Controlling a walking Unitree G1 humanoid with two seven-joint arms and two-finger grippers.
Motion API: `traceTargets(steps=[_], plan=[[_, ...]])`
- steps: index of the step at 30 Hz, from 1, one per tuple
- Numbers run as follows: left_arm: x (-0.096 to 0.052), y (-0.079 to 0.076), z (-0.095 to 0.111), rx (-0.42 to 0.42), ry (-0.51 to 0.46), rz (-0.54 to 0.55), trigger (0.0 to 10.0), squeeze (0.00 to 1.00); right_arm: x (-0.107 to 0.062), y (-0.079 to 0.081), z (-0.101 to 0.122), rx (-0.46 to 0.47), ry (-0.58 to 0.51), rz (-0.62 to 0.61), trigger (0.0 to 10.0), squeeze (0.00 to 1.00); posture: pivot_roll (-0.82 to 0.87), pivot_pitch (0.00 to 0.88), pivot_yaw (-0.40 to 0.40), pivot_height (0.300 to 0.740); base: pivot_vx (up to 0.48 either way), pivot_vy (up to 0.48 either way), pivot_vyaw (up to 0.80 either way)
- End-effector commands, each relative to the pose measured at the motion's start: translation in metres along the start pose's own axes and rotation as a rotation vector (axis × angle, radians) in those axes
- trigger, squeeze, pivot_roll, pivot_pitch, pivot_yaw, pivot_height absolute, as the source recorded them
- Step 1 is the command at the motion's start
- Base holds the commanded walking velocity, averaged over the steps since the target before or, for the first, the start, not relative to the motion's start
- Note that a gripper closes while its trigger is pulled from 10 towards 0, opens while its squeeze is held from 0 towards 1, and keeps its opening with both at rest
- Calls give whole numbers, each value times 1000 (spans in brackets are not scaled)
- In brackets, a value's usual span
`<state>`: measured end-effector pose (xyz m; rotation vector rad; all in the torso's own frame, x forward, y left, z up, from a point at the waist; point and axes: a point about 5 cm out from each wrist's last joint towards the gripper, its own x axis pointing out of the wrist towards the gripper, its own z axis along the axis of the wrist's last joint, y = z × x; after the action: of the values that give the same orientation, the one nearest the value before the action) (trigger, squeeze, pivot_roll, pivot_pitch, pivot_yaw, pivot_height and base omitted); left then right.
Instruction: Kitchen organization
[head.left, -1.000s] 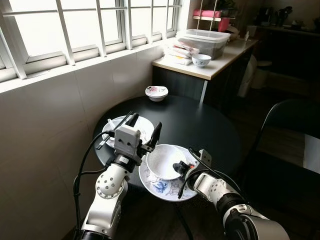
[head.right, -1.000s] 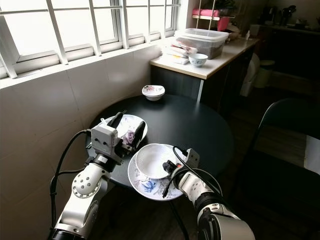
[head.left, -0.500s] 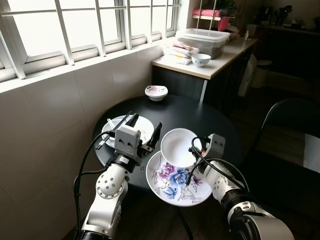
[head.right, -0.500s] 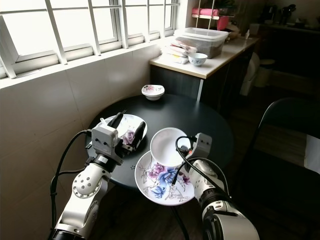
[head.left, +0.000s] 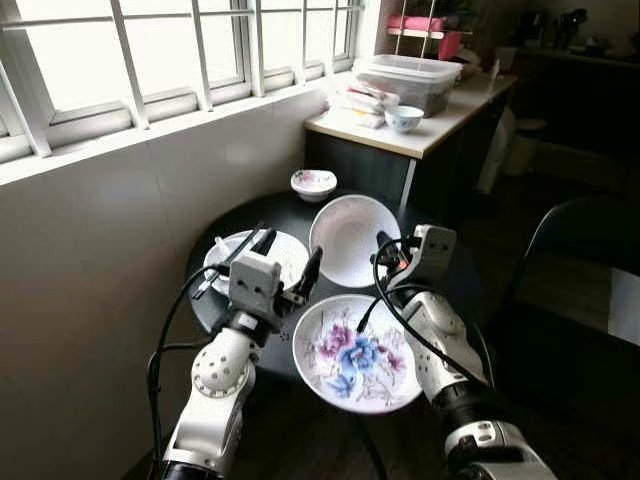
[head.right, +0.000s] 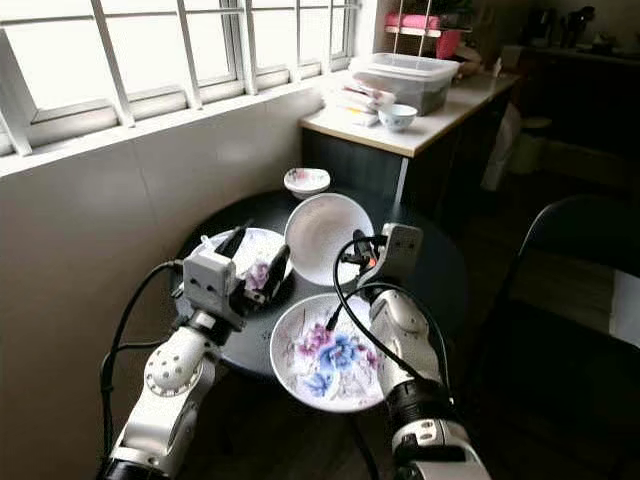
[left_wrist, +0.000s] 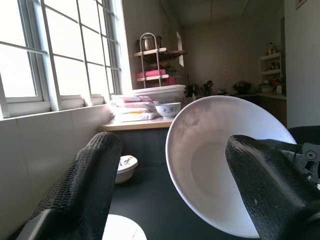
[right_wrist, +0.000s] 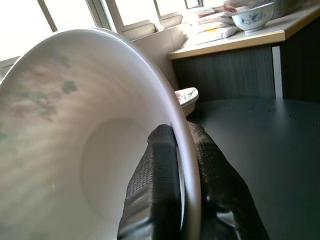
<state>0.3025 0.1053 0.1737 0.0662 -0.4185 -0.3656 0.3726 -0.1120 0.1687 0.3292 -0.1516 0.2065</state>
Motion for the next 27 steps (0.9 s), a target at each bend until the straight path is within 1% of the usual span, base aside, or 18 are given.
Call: traceTargets(steps=[1,3,7,9,13,19,27], plan=[[-4,3,-6,-8,39,22,10000,0,-3,5,12,-19,-46,29,0,0,46,0,-48,740,0,0,406],[-5,4,-8,-10,56,26,10000,0,-6,6,13,-25,-55,37,0,0,45,0,-48,740,0,0,603],[-6,4,-11,-4,69,21,10000,0,-16,12,18,-59,-81,77,0,0,43,0,-49,740,0,480,800],[-6,3,-10,-2,63,21,10000,0,-17,13,19,-61,-83,79,0,0,43,0,-49,740,0,478,800],[-4,3,-6,0,27,28,10000,0,-21,16,21,-71,-85,94,0,0,39,0,-49,740,0,0,800],[-4,4,-6,2,30,30,10000,0,-25,19,24,-91,-87,106,0,0,40,0,-50,740,0,0,800],[-5,7,-6,8,34,41,10000,0,-27,20,25,-97,-78,104,0,0,44,0,-52,740,0,0,800]])
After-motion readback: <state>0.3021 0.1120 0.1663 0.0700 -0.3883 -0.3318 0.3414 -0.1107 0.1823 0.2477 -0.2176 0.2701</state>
